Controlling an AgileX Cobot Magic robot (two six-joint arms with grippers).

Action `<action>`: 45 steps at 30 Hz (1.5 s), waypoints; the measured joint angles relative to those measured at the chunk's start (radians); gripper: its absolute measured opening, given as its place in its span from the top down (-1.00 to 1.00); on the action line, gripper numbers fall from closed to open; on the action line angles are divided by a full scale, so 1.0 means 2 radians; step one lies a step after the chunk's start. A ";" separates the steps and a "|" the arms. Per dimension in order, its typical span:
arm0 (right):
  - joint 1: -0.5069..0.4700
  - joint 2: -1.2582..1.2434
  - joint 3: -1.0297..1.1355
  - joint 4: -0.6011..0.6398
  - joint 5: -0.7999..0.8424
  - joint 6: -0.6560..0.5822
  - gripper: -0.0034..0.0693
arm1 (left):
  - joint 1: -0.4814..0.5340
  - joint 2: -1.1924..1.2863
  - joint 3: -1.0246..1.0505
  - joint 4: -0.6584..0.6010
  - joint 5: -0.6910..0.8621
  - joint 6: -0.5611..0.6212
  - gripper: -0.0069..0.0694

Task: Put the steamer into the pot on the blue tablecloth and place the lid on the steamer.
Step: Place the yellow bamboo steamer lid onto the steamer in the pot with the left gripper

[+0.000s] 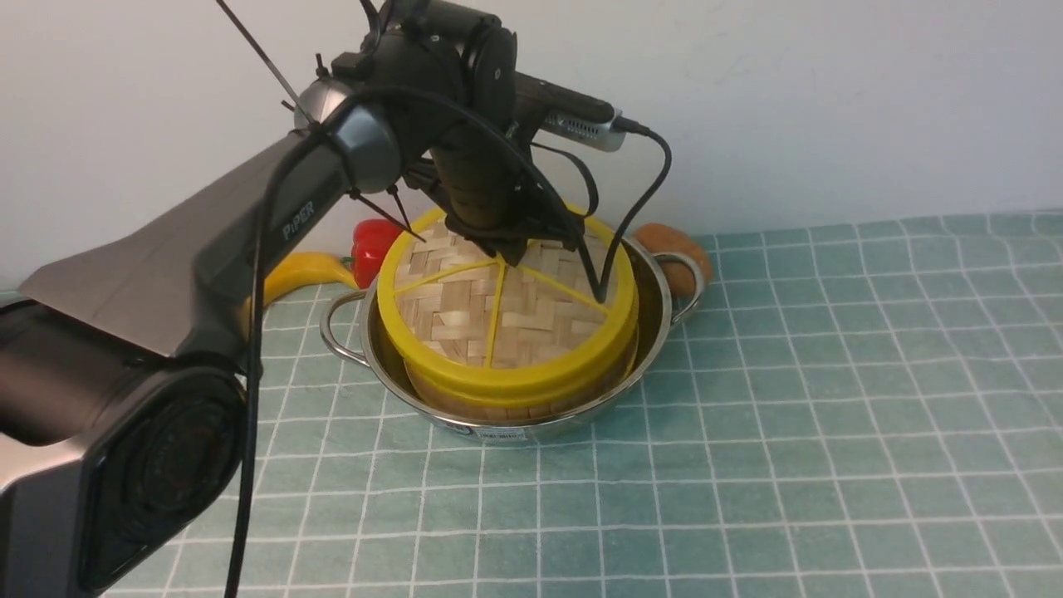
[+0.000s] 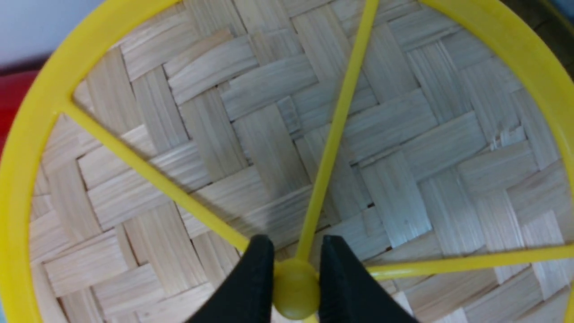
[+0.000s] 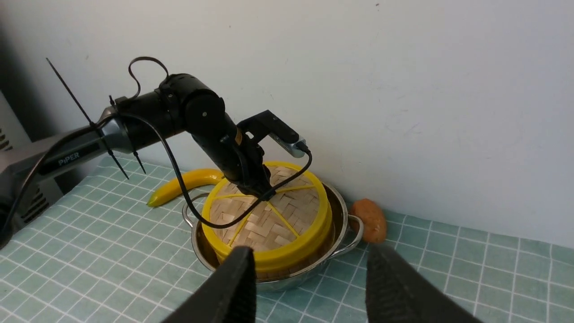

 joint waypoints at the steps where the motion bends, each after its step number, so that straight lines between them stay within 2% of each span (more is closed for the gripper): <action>1: 0.000 0.000 0.000 0.000 0.000 0.000 -0.05 | 0.000 0.000 0.000 -0.002 -0.001 0.000 0.51; 5: 0.000 0.000 0.000 0.000 0.000 0.000 -0.05 | 0.000 0.000 0.000 -0.015 -0.010 0.000 0.51; 45: 0.000 0.000 0.001 0.003 0.000 0.000 -0.05 | 0.004 0.016 -0.001 -0.006 -0.009 -0.009 0.51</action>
